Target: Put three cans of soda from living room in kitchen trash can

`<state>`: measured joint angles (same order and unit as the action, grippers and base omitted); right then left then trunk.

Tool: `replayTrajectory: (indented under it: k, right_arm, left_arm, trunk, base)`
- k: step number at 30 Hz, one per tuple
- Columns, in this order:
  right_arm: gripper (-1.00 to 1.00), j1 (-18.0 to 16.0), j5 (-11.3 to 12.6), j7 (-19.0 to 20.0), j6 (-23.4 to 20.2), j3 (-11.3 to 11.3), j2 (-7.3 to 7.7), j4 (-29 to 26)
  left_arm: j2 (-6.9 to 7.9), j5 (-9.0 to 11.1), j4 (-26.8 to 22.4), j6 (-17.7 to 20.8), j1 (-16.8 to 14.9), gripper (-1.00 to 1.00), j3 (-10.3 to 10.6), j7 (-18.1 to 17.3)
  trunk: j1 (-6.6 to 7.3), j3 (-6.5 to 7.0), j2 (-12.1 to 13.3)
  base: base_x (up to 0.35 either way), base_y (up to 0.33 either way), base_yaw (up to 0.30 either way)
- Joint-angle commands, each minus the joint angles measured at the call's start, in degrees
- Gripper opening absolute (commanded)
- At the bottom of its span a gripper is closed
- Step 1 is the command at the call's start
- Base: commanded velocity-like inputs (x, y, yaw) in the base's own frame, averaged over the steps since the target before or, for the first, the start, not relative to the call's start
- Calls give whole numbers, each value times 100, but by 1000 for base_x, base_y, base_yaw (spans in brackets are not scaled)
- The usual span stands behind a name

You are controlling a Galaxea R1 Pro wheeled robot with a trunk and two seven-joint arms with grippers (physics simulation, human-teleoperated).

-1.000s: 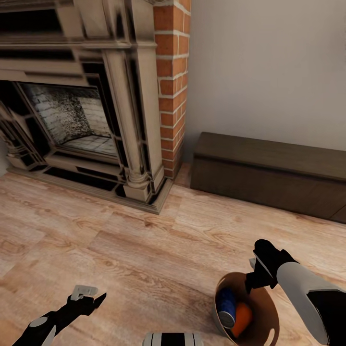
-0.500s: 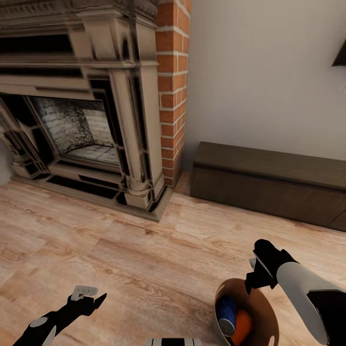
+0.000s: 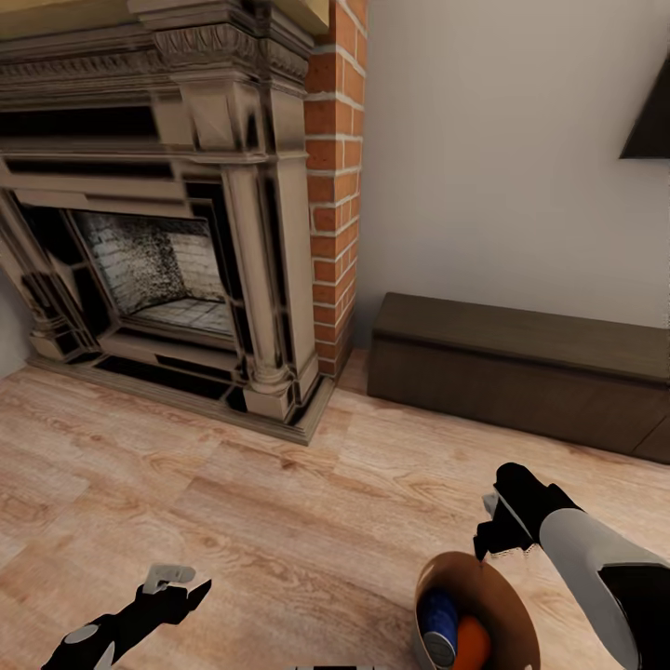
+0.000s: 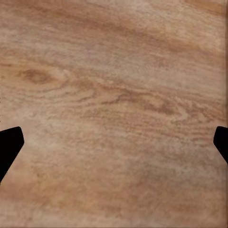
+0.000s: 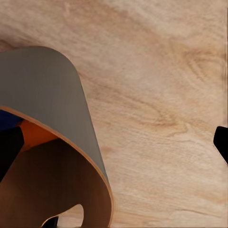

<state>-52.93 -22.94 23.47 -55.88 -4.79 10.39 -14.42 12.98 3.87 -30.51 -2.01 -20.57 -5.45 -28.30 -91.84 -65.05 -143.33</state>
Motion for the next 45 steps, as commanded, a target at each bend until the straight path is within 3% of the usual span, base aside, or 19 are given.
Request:
replayTrajectory:
  k: [1, 7, 20, 26, 30, 37, 42, 45]
  right_arm:
    - [100, 1, 5, 4, 41, 5, 5, -2]
    - [100, 9, 24, 11, 173, 28, 24, -9]
    - [100, 24, 61, 52, 260, 56, 0, -18]
    - [100, 44, 61, 27, 777, 63, 12, -11]
    - [100, 115, 61, 36, 893, 67, 14, -13]
    - [100, 449, 54, -19, 1723, 486, 22, -12]
    - [100, 605, 53, -40, 2018, 605, 29, -19]
    - [100, 711, 52, -176, 2461, 676, 27, -18]
  left_arm:
    - [-1, 0, 4, 0, 0, 100, 0, 0]
    - [-7, -7, 16, -1, 0, 100, 0, 0]
    - [-14, -9, 19, 7, 0, 100, 0, 0]
    - [-15, -11, 19, 9, 0, 100, 0, 0]
    - [-15, -15, 19, 10, 0, 100, 0, 0]
    - [-18, -17, 23, 16, 0, 100, 0, 90]
    - [-23, -18, 25, 16, 0, 100, 0, 151]
    - [-24, -18, 23, 16, 0, 100, 0, 163]
  trunk:
    - [2, 23, 2]
    - [24, 154, 22]
    - [309, 388, 544]
    - [441, 495, 784]
    - [529, 567, 945]
    - [683, 693, 1225]
    - [793, 783, 1426]
    - [859, 837, 1546]
  base:
    - [0, 0, 0]
    - [0, 0, 0]
    - [0, 0, 0]
    - [0, 0, 0]
    - [0, 0, 0]
    - [0, 0, 0]
    - [0, 0, 0]
    - [0, 0, 0]
